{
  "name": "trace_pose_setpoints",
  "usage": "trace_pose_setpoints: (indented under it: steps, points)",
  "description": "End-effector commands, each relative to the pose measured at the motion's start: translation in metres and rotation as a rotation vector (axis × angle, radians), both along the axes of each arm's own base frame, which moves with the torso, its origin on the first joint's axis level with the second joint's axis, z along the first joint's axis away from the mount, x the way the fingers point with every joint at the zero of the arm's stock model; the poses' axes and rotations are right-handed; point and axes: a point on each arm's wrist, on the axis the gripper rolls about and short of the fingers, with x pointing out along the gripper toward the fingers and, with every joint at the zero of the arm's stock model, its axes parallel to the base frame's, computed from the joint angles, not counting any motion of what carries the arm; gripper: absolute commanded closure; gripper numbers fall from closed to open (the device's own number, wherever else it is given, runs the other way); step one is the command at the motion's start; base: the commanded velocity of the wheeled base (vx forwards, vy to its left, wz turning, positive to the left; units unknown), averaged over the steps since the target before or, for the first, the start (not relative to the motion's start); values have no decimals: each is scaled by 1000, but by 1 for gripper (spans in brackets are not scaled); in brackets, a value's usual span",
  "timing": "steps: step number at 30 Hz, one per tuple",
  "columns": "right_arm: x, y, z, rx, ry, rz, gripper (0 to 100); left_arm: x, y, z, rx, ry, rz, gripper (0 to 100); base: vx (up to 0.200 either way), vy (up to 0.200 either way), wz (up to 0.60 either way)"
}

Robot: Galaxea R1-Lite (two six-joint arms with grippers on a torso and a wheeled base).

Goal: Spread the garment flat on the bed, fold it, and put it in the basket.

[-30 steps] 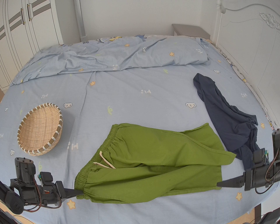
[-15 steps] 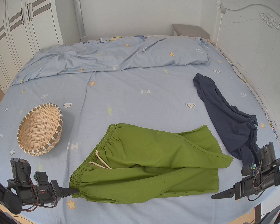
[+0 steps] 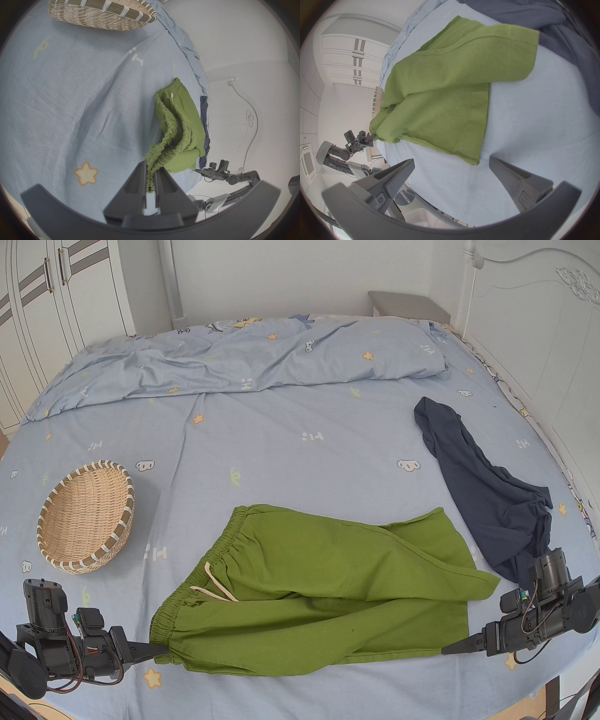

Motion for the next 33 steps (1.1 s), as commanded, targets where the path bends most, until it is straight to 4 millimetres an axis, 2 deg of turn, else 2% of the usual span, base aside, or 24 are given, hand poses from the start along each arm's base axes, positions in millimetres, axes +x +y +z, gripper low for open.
trace_pose_setpoints:
  steps: [1,12,18,19,28,33]
  points:
    - [5,0,-11,-4,34,-2,0,-3,0,-2,-1,14,-2,100,0,0,0]
    - [18,3,-17,19,10,-32,0,-3,0,-2,-1,15,-2,100,0,0,0]
    - [20,4,-14,116,15,-29,0,-3,0,-2,-1,15,3,100,0,0,0]
    - [20,4,-14,118,15,-29,100,-3,0,-2,-2,16,3,100,0,0,0]
    - [18,1,-15,119,26,-41,100,-3,1,-3,-1,21,8,100,0,0,0]
    - [10,-3,-13,120,32,-56,100,0,9,-3,-1,24,63,100,0,0,0]
